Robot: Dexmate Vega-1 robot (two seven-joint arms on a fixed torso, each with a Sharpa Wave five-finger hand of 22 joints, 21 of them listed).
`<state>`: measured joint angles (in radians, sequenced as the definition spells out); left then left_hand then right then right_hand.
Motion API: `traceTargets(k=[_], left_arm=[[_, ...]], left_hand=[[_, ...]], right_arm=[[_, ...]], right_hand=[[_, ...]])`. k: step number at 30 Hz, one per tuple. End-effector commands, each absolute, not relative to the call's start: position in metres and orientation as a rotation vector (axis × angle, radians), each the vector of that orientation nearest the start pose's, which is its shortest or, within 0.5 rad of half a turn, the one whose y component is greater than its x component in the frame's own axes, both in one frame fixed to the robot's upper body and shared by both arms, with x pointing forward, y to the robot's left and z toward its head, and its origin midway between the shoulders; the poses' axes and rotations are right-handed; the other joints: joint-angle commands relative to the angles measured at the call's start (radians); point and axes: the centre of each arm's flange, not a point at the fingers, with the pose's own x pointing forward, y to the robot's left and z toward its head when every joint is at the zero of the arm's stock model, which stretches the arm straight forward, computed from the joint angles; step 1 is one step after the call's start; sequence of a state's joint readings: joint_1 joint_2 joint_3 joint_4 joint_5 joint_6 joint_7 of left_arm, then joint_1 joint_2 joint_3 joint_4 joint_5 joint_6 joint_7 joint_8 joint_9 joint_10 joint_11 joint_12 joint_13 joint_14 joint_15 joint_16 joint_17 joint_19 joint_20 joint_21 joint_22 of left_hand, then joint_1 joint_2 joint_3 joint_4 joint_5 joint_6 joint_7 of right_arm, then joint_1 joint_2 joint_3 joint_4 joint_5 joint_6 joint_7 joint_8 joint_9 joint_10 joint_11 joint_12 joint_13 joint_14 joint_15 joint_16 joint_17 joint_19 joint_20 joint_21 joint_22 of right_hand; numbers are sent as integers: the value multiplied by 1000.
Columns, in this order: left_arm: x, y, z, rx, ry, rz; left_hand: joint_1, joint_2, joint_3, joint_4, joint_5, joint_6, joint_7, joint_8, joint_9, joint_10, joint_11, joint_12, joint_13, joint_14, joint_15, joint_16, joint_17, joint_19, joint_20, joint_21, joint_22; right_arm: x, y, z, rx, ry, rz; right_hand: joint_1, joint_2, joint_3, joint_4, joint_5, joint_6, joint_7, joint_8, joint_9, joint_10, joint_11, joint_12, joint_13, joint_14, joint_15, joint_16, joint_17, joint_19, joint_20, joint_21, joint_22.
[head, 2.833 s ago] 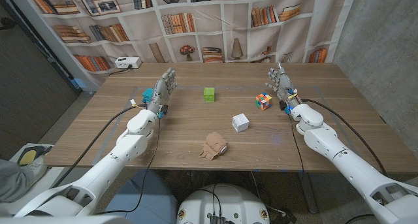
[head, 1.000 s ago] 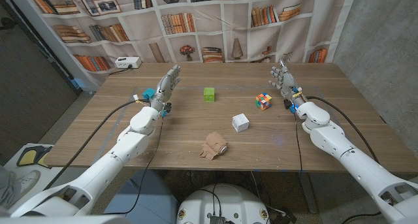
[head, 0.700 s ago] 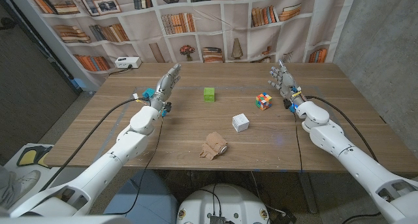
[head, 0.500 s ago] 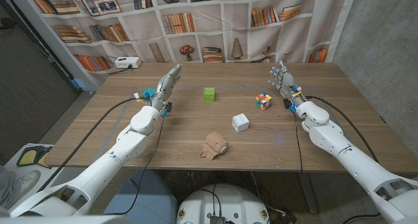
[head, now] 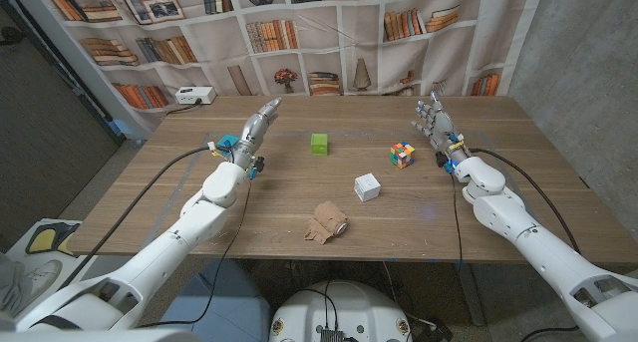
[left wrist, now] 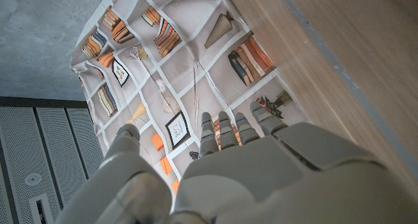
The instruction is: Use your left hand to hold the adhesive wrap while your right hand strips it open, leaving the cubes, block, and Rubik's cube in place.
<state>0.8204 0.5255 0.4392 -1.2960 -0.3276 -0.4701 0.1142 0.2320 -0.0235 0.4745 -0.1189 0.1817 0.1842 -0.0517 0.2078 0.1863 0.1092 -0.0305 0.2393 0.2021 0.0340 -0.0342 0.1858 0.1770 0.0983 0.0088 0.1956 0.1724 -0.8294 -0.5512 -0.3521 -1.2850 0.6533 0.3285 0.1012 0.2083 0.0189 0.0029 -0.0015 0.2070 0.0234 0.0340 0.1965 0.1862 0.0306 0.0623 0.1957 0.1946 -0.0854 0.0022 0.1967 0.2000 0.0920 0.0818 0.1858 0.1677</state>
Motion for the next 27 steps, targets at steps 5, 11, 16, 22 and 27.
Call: traceTargets(k=[5, 11, 16, 22, 27], left_arm=[[624, 262, -19, 282, -848, -144], [622, 265, -20, 295, -854, -133], [619, 268, -19, 327, -853, -127], [615, 270, -16, 352, -858, -118], [613, 270, -15, 372, -862, -117]], left_hand=[[24, 2, 3, -18, 4, 31, -6, 8, 3, 31, 3, 9, 2, 30, -5, 11, 0, 26, -5, 6, 1], [33, 3, 4, -24, 3, 52, -16, 14, 3, 36, 3, 9, 1, 37, -8, 11, -1, 28, -4, 5, 0], [37, 2, 5, -26, 2, 55, -16, 13, 3, 35, 3, 8, 1, 36, -8, 9, -1, 30, -5, 4, 0], [41, 1, 4, -28, 2, 48, -15, 7, 3, 31, 2, 5, 1, 34, -8, 7, -1, 30, -6, 3, 0], [44, 0, 3, -30, 1, 44, -14, 4, 3, 30, 2, 4, 1, 23, -9, 1, -1, 27, -7, 1, 0]], right_arm=[[646, -316, -16, -11, -633, 233], [648, -317, -15, -2, -629, 232], [649, -317, -15, -7, -628, 234], [649, -318, -14, -2, -629, 230], [648, -321, -13, -4, -631, 224]], right_hand=[[-5, -9, -6, 1, -1, -7, 10, -1, 3, -8, 5, -4, 2, -15, 1, -2, 1, -4, -6, 1, 2], [-7, -10, -7, 1, -1, -8, 7, -1, 3, -13, 4, -4, 2, -17, 0, -2, 1, -5, -4, 0, 2], [-7, -9, -8, 1, 0, -9, 7, -2, 3, -14, 3, -4, 2, -18, -1, -2, 1, -6, -3, 0, 2], [-7, -8, -8, 1, 0, -10, 6, -2, 3, -14, 4, -3, 2, -19, -2, -2, 1, -7, -1, 0, 2], [-7, -8, -8, 0, 0, -10, 6, -2, 3, -14, 4, -3, 2, -20, -2, -2, 1, -7, -1, 0, 2]])
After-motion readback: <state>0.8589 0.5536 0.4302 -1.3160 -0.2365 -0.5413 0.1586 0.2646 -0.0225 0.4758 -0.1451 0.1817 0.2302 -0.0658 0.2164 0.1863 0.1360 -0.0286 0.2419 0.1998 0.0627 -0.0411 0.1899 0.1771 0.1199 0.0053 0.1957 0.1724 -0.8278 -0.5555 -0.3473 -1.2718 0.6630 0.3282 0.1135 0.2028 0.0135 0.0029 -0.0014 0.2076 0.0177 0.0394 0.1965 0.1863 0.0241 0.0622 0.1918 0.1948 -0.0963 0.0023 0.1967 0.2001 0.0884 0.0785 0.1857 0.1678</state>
